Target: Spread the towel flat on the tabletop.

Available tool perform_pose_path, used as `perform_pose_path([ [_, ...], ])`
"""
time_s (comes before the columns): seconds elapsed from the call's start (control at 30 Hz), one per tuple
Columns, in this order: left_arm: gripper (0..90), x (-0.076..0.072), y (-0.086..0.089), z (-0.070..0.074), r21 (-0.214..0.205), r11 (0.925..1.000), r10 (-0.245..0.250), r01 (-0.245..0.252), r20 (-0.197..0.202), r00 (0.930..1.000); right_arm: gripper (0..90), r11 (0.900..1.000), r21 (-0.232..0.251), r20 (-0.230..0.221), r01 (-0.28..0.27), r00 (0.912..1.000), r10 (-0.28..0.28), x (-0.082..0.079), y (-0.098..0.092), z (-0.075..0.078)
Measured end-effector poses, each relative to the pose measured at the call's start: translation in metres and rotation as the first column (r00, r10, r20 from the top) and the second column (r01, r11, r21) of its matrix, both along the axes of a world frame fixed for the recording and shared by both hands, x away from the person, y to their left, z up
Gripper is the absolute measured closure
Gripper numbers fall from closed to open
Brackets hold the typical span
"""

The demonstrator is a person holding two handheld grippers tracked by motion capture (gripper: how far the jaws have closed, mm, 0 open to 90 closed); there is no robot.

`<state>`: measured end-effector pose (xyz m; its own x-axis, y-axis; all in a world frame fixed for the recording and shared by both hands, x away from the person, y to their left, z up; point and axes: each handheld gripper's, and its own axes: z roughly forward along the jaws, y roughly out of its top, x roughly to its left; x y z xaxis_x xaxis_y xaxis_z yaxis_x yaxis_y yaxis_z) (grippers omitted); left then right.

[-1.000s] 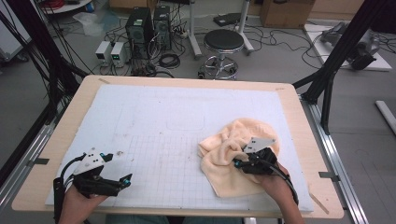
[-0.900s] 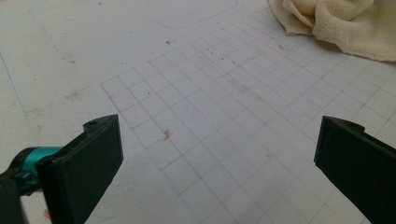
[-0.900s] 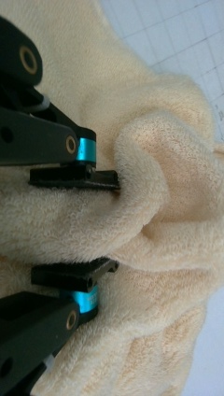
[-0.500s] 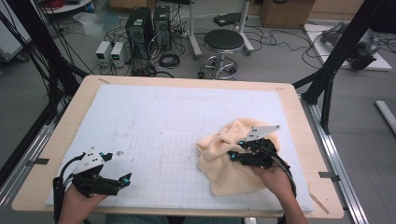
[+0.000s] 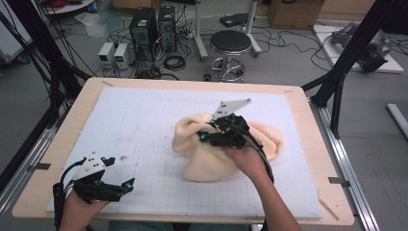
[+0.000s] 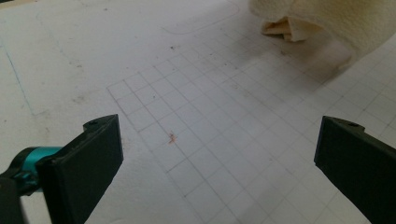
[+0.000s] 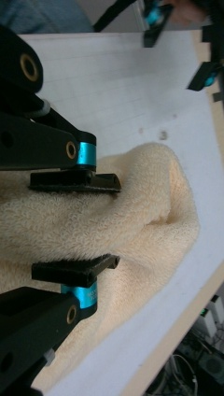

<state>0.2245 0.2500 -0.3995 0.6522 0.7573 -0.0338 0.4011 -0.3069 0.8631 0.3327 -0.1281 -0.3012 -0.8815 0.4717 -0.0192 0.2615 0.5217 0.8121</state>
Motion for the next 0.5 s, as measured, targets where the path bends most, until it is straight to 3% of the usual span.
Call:
perform_pose_path([
  [0.1, 1.7, 0.0, 0.0, 0.0, -0.001, 1.0, -0.001, 0.001, 0.0, 1.0, 64.4, 0.9997, 0.013, 0.023, -0.022, 0.9995, 0.021, 0.001, 0.013, 0.009],
  [0.2, 1.7, 0.0, 0.0, 0.001, 0.0, 1.0, -0.001, 0.001, 0.006, 1.0, 64.2, 0.9987, 0.017, 0.056, -0.049, 0.9973, 0.048, 0.001, 0.039, 0.026],
  [0.3, 1.7, -0.001, 0.001, 0.001, -0.004, 1.0, 0.0, 0.0, 0.01, 0.9999, 63.6, 0.9982, 0.012, 0.061, -0.059, 0.9964, 0.058, 0.002, 0.05, 0.029],
  [0.33, 1.7, -0.001, 0.001, 0.002, -0.004, 1.0, 0.002, -0.002, 0.012, 0.9999, 63.1, 0.9984, 0.003, 0.06, -0.056, 0.9967, 0.055, 0.003, 0.055, 0.026],
  [0.37, 1.7, -0.001, 0.0, 0.001, -0.008, 1.0, 0.0, 0.0, 0.011, 0.9999, 61.5, 0.9984, -0.016, 0.021, -0.054, 0.9983, 0.055, 0.01, 0.065, 0.011],
  [0.4, 1.7, -0.001, 0.0, 0.001, -0.009, 1.0, -0.002, 0.002, 0.011, 0.9999, 61.5, 0.9984, -0.016, 0.021, -0.054, 0.9983, 0.055, 0.01, 0.065, 0.011],
  [0.43, 1.7, -0.001, 0.0, 0.002, -0.004, 1.0, -0.003, 0.003, 0.01, 0.9999, 59.7, 0.9966, -0.055, -0.007, -0.061, 0.9982, 0.06, 0.017, 0.072, -0.009],
  [0.47, 1.7, -0.001, -0.001, 0.001, -0.009, 1.0, -0.003, 0.003, 0.008, 1.0, 59.7, 0.9966, -0.055, -0.007, -0.061, 0.9982, 0.06, 0.017, 0.072, -0.009],
  [0.5, 1.7, -0.001, -0.002, 0.001, -0.006, 1.0, -0.007, 0.007, 0.009, 0.9999, 58.1, 0.995, -0.077, -0.025, -0.063, 0.9978, 0.062, 0.021, 0.075, -0.022],
])
